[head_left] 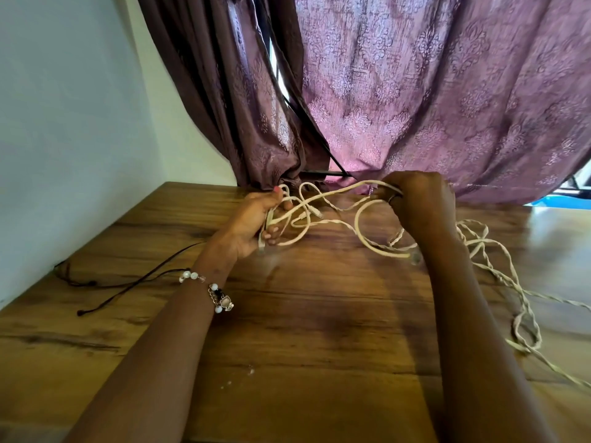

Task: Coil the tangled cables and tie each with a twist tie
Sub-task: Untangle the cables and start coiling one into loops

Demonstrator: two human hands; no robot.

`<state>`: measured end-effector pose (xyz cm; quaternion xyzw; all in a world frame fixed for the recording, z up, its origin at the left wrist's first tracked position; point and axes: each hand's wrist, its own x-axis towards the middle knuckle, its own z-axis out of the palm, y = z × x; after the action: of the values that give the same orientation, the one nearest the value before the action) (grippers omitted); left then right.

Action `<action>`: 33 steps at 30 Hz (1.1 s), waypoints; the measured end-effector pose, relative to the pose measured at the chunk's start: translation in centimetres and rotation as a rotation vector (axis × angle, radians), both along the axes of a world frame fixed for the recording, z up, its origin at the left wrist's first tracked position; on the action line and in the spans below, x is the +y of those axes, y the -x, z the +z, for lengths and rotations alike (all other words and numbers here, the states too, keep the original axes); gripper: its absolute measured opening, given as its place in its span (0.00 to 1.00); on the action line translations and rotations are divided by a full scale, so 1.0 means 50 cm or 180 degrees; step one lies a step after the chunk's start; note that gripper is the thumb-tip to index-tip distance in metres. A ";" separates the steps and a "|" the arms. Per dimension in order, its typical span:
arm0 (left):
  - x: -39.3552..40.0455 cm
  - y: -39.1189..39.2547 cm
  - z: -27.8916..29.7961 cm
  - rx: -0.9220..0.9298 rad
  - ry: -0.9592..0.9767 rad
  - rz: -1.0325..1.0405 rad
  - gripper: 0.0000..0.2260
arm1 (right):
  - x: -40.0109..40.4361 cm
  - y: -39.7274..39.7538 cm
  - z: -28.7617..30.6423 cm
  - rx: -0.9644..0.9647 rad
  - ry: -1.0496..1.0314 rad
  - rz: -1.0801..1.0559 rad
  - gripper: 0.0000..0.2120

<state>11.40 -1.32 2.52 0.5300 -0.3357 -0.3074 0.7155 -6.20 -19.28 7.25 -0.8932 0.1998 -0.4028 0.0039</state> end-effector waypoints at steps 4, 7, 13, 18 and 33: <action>-0.002 0.009 -0.008 -0.0129 -0.0183 -0.0307 0.18 | 0.019 -0.010 0.005 -0.0378 -0.0585 0.1285 0.08; -0.003 0.028 0.001 -0.0117 -0.0226 -0.0493 0.17 | 0.028 -0.034 -0.002 -0.0681 -0.0049 0.1422 0.10; -0.009 0.044 0.001 0.0411 -0.0093 -0.0833 0.19 | 0.029 -0.055 -0.028 -0.0799 0.0675 0.0909 0.16; -0.017 0.033 -0.002 0.0797 0.0116 -0.1244 0.18 | 0.044 -0.068 -0.030 -0.1075 -0.0788 0.1033 0.06; 0.013 -0.003 0.014 0.1366 0.0943 -0.2055 0.10 | 0.089 -0.068 -0.038 -0.0416 -0.2743 0.1953 0.07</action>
<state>11.55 -0.65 3.20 0.2126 -0.3686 -0.5679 0.7046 -2.79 -14.84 5.35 -0.8011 0.0761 -0.3194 0.5005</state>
